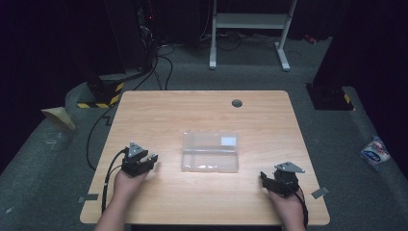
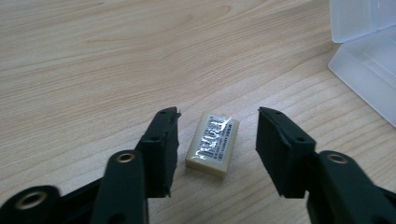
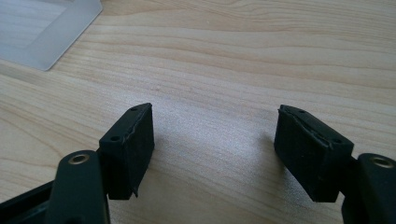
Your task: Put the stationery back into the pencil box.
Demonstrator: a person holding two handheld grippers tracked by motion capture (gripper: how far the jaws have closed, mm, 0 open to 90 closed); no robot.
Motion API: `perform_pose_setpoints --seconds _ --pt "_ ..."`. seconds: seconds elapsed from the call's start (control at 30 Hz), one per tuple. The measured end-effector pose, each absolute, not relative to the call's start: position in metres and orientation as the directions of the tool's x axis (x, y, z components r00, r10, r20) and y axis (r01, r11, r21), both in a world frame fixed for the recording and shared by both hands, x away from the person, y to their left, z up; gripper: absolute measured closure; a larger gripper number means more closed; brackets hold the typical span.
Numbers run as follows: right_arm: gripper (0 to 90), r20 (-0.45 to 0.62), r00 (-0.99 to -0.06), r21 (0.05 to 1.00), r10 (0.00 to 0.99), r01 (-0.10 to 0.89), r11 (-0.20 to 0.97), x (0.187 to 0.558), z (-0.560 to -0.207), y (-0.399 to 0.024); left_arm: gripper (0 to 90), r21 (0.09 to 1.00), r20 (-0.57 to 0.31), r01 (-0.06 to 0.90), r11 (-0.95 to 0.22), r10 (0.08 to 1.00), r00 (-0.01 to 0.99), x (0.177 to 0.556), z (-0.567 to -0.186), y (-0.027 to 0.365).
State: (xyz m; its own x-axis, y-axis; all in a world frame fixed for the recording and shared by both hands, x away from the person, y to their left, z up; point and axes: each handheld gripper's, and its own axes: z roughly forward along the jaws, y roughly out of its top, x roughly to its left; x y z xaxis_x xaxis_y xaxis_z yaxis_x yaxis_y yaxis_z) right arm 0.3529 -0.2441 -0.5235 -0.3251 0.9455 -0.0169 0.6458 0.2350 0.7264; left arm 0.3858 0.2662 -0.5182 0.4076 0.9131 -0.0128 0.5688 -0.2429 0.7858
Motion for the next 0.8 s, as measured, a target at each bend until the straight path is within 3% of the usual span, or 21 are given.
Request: perform_pose_setpoints --seconds 0.23,0.8 --pt "28.5 -0.018 -0.327 0.727 0.945 0.644 0.237 0.3529 -0.5236 -0.2443 60.4 0.789 -0.007 0.564 -0.245 0.914 0.406 0.3865 -0.5198 0.2653" --pt "28.8 -0.017 -0.330 0.727 0.944 0.644 0.238 0.3527 -0.5235 -0.2443 60.5 0.780 0.019 0.568 -0.263 0.917 0.399 0.3874 -0.5227 0.2634"
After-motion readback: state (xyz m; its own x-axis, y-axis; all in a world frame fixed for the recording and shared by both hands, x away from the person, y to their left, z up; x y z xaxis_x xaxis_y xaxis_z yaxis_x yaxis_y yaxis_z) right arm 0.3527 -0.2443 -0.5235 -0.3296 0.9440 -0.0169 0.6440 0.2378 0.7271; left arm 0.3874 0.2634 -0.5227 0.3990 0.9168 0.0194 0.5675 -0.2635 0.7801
